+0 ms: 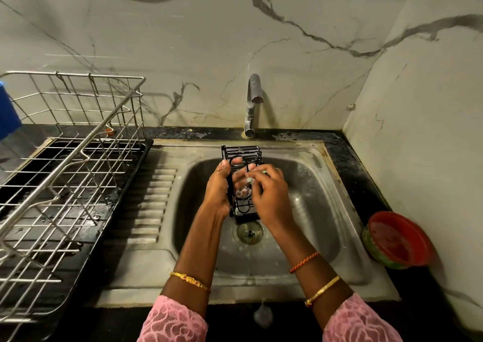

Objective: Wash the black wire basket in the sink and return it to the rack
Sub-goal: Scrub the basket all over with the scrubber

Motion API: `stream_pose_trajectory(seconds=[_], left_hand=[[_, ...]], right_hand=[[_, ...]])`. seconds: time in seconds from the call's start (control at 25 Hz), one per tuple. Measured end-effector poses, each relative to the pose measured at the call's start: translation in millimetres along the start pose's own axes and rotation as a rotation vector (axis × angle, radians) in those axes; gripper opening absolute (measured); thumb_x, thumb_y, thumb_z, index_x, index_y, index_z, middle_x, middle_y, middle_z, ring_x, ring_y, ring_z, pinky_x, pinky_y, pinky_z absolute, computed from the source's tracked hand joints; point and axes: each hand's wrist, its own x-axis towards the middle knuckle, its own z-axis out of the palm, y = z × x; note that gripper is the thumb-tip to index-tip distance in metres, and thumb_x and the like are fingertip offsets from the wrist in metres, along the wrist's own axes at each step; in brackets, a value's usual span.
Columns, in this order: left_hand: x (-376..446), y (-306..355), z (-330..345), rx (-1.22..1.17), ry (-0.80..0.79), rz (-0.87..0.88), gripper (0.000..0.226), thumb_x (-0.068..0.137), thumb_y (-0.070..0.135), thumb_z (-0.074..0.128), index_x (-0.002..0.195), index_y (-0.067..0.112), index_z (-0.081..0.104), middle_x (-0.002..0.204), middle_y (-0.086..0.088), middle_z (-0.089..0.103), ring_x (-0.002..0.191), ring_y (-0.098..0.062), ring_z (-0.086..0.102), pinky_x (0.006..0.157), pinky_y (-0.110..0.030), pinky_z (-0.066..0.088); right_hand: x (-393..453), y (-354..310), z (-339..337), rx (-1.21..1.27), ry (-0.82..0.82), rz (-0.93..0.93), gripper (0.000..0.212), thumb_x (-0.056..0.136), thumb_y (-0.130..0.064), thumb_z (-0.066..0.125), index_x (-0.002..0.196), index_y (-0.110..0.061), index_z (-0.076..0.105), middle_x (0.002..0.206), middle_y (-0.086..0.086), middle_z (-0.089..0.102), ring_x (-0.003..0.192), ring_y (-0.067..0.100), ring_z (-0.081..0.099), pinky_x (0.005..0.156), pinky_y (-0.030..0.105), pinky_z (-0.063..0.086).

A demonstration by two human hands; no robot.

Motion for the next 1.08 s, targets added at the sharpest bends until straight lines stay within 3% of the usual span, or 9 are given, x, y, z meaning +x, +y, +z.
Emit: stream_pose_trajectory(seconds=[0.08, 0.2, 0.28, 0.4, 0.52, 0.72, 0.8, 0.96, 1.08], left_hand=[[1.8, 0.1, -1.7, -0.011, -0.001, -0.002, 0.038, 0.104, 0.037, 0.023, 0.101, 0.017, 0.056, 0.084, -0.004, 0.075, 0.069, -0.015, 0.072, 0.058, -0.027, 0.045], [3.3, 7.5, -6.3, -0.033, -0.019, 0.000, 0.040, 0.104, 0.039, 0.023, 0.099, 0.019, 0.057, 0.088, -0.005, 0.075, 0.078, -0.018, 0.073, 0.054, -0.022, 0.050], [3.9, 9.1, -6.3, -0.014, -0.027, -0.006, 0.041, 0.104, 0.039, 0.023, 0.098, 0.020, 0.058, 0.088, -0.005, 0.076, 0.078, -0.017, 0.073, 0.056, -0.024, 0.050], [4.2, 6.2, -5.3, 0.022, -0.026, 0.003, 0.040, 0.103, 0.039, 0.024, 0.101, 0.018, 0.059, 0.090, -0.007, 0.075, 0.076, -0.017, 0.072, 0.056, -0.024, 0.049], [4.3, 3.6, -5.2, 0.081, -0.013, 0.023, 0.040, 0.103, 0.038, 0.026, 0.102, 0.016, 0.060, 0.086, -0.006, 0.076, 0.071, -0.014, 0.071, 0.063, -0.026, 0.047], [0.2, 0.7, -1.0, 0.164, 0.008, 0.065, 0.038, 0.104, 0.033, 0.030, 0.099, 0.012, 0.061, 0.053, 0.005, 0.056, 0.054, -0.012, 0.052, 0.054, -0.024, 0.039], [-1.8, 2.7, -2.1, 0.164, 0.018, 0.068, 0.038, 0.104, 0.033, 0.031, 0.101, 0.011, 0.061, 0.056, 0.003, 0.060, 0.058, -0.014, 0.051, 0.055, -0.024, 0.040], [-6.0, 7.7, -3.6, 0.130, 0.000, 0.065, 0.038, 0.104, 0.032, 0.027, 0.101, 0.011, 0.059, 0.077, -0.007, 0.073, 0.063, -0.018, 0.056, 0.042, -0.019, 0.041], [-7.6, 6.8, -0.2, 0.172, 0.010, 0.062, 0.037, 0.104, 0.031, 0.028, 0.103, 0.010, 0.059, 0.067, 0.000, 0.070, 0.059, -0.014, 0.058, 0.043, -0.018, 0.041]], right_hand=[[3.7, 16.1, -3.7, 0.061, 0.064, 0.100, 0.025, 0.082, 0.011, 0.053, 0.093, -0.005, 0.070, 0.097, 0.006, 0.062, 0.093, 0.017, 0.054, 0.075, 0.010, 0.040], [-3.6, 40.1, -9.1, 0.269, 0.041, 0.428, 0.024, 0.084, 0.009, 0.055, 0.090, -0.009, 0.069, 0.095, 0.005, 0.067, 0.087, 0.013, 0.062, 0.068, 0.004, 0.044], [-10.3, 46.6, -5.5, 0.466, -0.014, 0.638, 0.020, 0.086, 0.006, 0.057, 0.092, -0.010, 0.067, 0.094, 0.004, 0.067, 0.085, 0.010, 0.062, 0.062, 0.005, 0.045], [-0.1, 49.7, -10.1, 0.696, 0.117, 0.826, 0.022, 0.085, 0.008, 0.057, 0.095, -0.010, 0.064, 0.103, 0.012, 0.066, 0.083, 0.013, 0.062, 0.058, 0.010, 0.051], [14.7, 39.4, -22.1, 0.498, 0.146, 0.594, 0.024, 0.085, 0.005, 0.058, 0.104, -0.008, 0.065, 0.108, 0.008, 0.065, 0.090, 0.013, 0.063, 0.064, 0.010, 0.052], [12.3, -1.8, -9.0, 0.189, -0.033, 0.006, 0.016, 0.083, -0.008, 0.065, 0.098, -0.004, 0.071, 0.097, 0.003, 0.059, 0.086, 0.010, 0.057, 0.073, 0.012, 0.050], [10.3, 7.9, -6.8, 0.143, -0.005, -0.040, 0.015, 0.084, -0.006, 0.064, 0.098, -0.003, 0.070, 0.095, 0.005, 0.062, 0.087, 0.012, 0.058, 0.075, 0.015, 0.050], [10.4, 29.1, -21.6, 0.174, 0.064, 0.071, 0.013, 0.083, 0.001, 0.064, 0.095, 0.001, 0.068, 0.092, 0.007, 0.065, 0.080, 0.013, 0.061, 0.073, 0.017, 0.054], [15.0, 15.1, -13.9, 0.165, 0.032, 0.038, 0.012, 0.083, 0.001, 0.064, 0.094, 0.001, 0.069, 0.091, 0.008, 0.066, 0.079, 0.012, 0.060, 0.072, 0.009, 0.050]])
